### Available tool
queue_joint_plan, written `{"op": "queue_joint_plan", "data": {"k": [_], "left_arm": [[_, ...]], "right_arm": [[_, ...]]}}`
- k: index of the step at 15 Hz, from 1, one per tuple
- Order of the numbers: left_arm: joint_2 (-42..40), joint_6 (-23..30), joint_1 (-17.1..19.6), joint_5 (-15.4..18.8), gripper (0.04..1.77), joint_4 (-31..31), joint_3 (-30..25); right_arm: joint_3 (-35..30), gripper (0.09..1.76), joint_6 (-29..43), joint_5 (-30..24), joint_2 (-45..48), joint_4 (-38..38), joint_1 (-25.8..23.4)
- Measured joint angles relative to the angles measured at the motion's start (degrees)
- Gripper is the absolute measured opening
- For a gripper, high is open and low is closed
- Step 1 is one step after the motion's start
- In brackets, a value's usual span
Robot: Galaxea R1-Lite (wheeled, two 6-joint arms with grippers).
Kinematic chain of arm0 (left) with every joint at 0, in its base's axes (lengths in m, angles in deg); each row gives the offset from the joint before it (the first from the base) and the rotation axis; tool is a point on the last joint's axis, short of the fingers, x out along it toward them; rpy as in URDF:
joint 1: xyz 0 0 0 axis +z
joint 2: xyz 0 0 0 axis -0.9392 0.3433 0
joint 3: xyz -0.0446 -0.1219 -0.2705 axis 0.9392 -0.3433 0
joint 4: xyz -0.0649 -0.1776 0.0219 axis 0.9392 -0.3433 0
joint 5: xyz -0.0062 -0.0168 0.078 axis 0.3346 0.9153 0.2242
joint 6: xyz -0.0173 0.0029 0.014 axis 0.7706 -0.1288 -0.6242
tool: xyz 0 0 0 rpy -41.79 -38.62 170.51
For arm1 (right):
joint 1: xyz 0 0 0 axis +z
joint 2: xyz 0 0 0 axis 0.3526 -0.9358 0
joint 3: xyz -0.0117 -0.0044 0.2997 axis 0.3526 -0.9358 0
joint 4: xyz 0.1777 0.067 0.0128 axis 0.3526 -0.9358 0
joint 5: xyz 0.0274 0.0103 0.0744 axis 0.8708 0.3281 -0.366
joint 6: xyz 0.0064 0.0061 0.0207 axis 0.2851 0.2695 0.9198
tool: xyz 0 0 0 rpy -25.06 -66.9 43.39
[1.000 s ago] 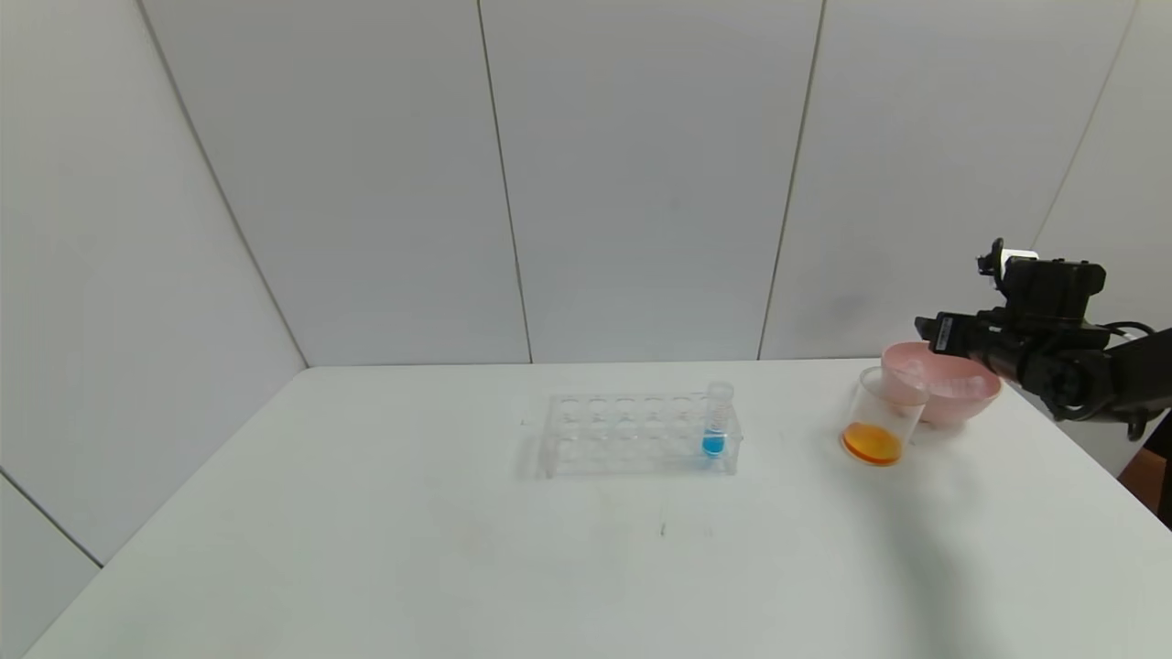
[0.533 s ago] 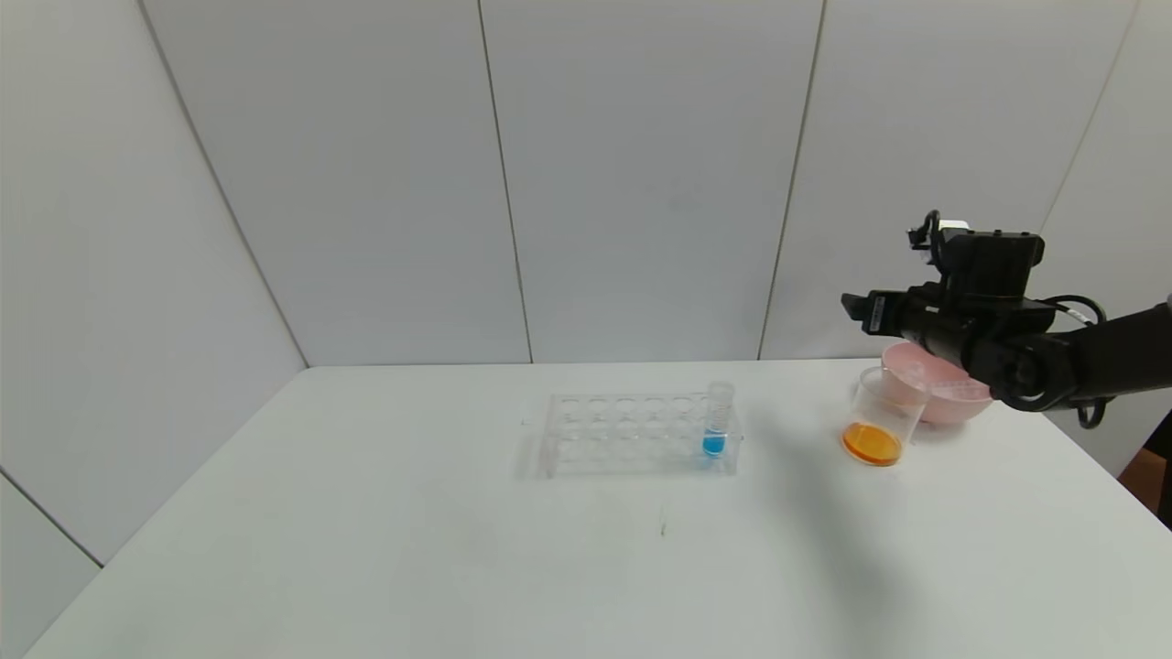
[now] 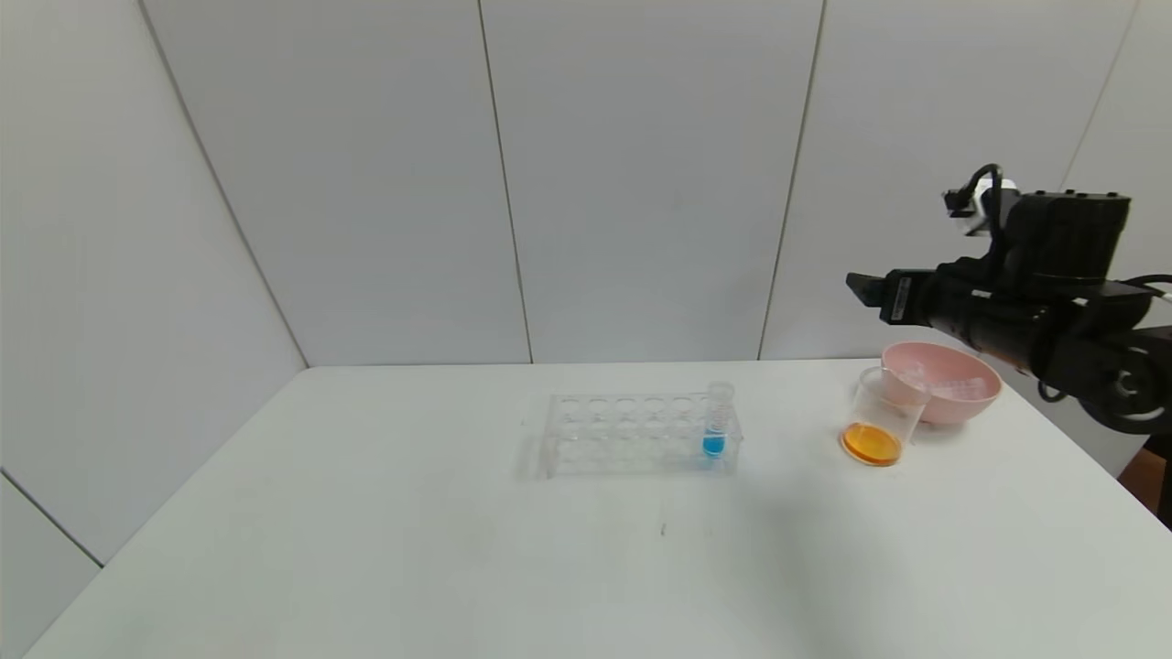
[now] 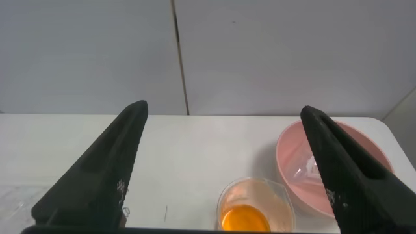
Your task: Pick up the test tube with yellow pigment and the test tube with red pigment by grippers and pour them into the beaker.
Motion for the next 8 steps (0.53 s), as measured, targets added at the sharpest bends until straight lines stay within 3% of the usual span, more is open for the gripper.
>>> {"op": "queue_joint_plan", "data": {"k": [5, 8], "left_arm": [[0.00, 0.00, 0.00, 0.00, 1.72, 0.02, 0.00], [0.00, 0.00, 0.00, 0.00, 1.72, 0.00, 0.00]], "right_arm": [[-16.07, 1.69, -0.83, 0.65, 22.14, -0.76, 4.18], [-22.52, 1.70, -3.28, 5.30, 36.67, -6.12, 5.49]]}}
